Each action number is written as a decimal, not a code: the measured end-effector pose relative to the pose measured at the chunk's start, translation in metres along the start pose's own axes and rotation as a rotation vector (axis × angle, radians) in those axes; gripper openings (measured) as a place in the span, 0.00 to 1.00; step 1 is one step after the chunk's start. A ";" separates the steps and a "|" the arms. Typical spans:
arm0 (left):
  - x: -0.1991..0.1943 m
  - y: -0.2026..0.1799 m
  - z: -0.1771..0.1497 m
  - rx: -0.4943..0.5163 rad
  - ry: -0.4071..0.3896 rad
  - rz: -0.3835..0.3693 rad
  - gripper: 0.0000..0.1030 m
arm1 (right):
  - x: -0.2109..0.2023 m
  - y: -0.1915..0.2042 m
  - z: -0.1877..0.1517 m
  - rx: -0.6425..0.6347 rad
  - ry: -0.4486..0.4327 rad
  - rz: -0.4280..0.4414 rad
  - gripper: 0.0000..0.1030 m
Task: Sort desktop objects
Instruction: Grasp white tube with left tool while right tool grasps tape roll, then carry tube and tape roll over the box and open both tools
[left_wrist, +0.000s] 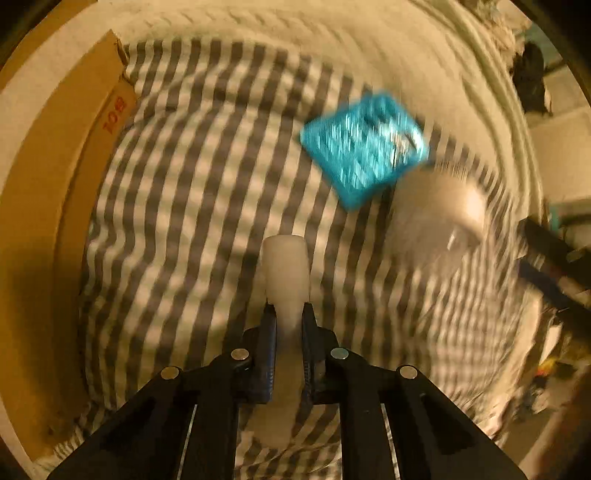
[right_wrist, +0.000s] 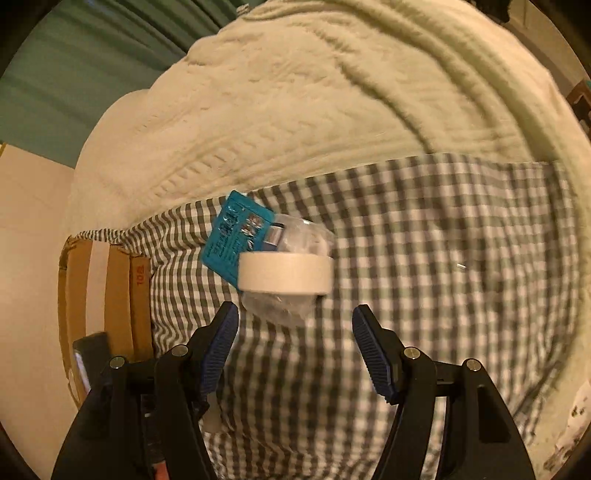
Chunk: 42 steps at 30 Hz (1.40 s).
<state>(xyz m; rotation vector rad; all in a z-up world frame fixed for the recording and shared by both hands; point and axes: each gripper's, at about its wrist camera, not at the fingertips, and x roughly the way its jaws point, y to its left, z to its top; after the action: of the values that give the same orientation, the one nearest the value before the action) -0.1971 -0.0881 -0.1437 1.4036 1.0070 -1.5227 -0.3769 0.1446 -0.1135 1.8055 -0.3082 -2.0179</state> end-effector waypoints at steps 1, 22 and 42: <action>-0.005 0.001 0.006 0.008 -0.015 0.001 0.11 | 0.008 0.003 0.004 -0.003 0.008 0.002 0.63; -0.024 0.029 0.046 0.039 -0.022 -0.010 0.11 | 0.072 0.004 0.023 0.080 0.110 -0.018 0.79; -0.134 0.011 0.002 0.101 -0.181 -0.124 0.11 | -0.126 0.094 -0.039 -0.402 -0.459 -0.136 0.78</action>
<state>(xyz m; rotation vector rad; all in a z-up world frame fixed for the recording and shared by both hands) -0.1806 -0.0872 -0.0102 1.2646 0.9306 -1.7791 -0.3148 0.1206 0.0344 1.1426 0.0946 -2.3711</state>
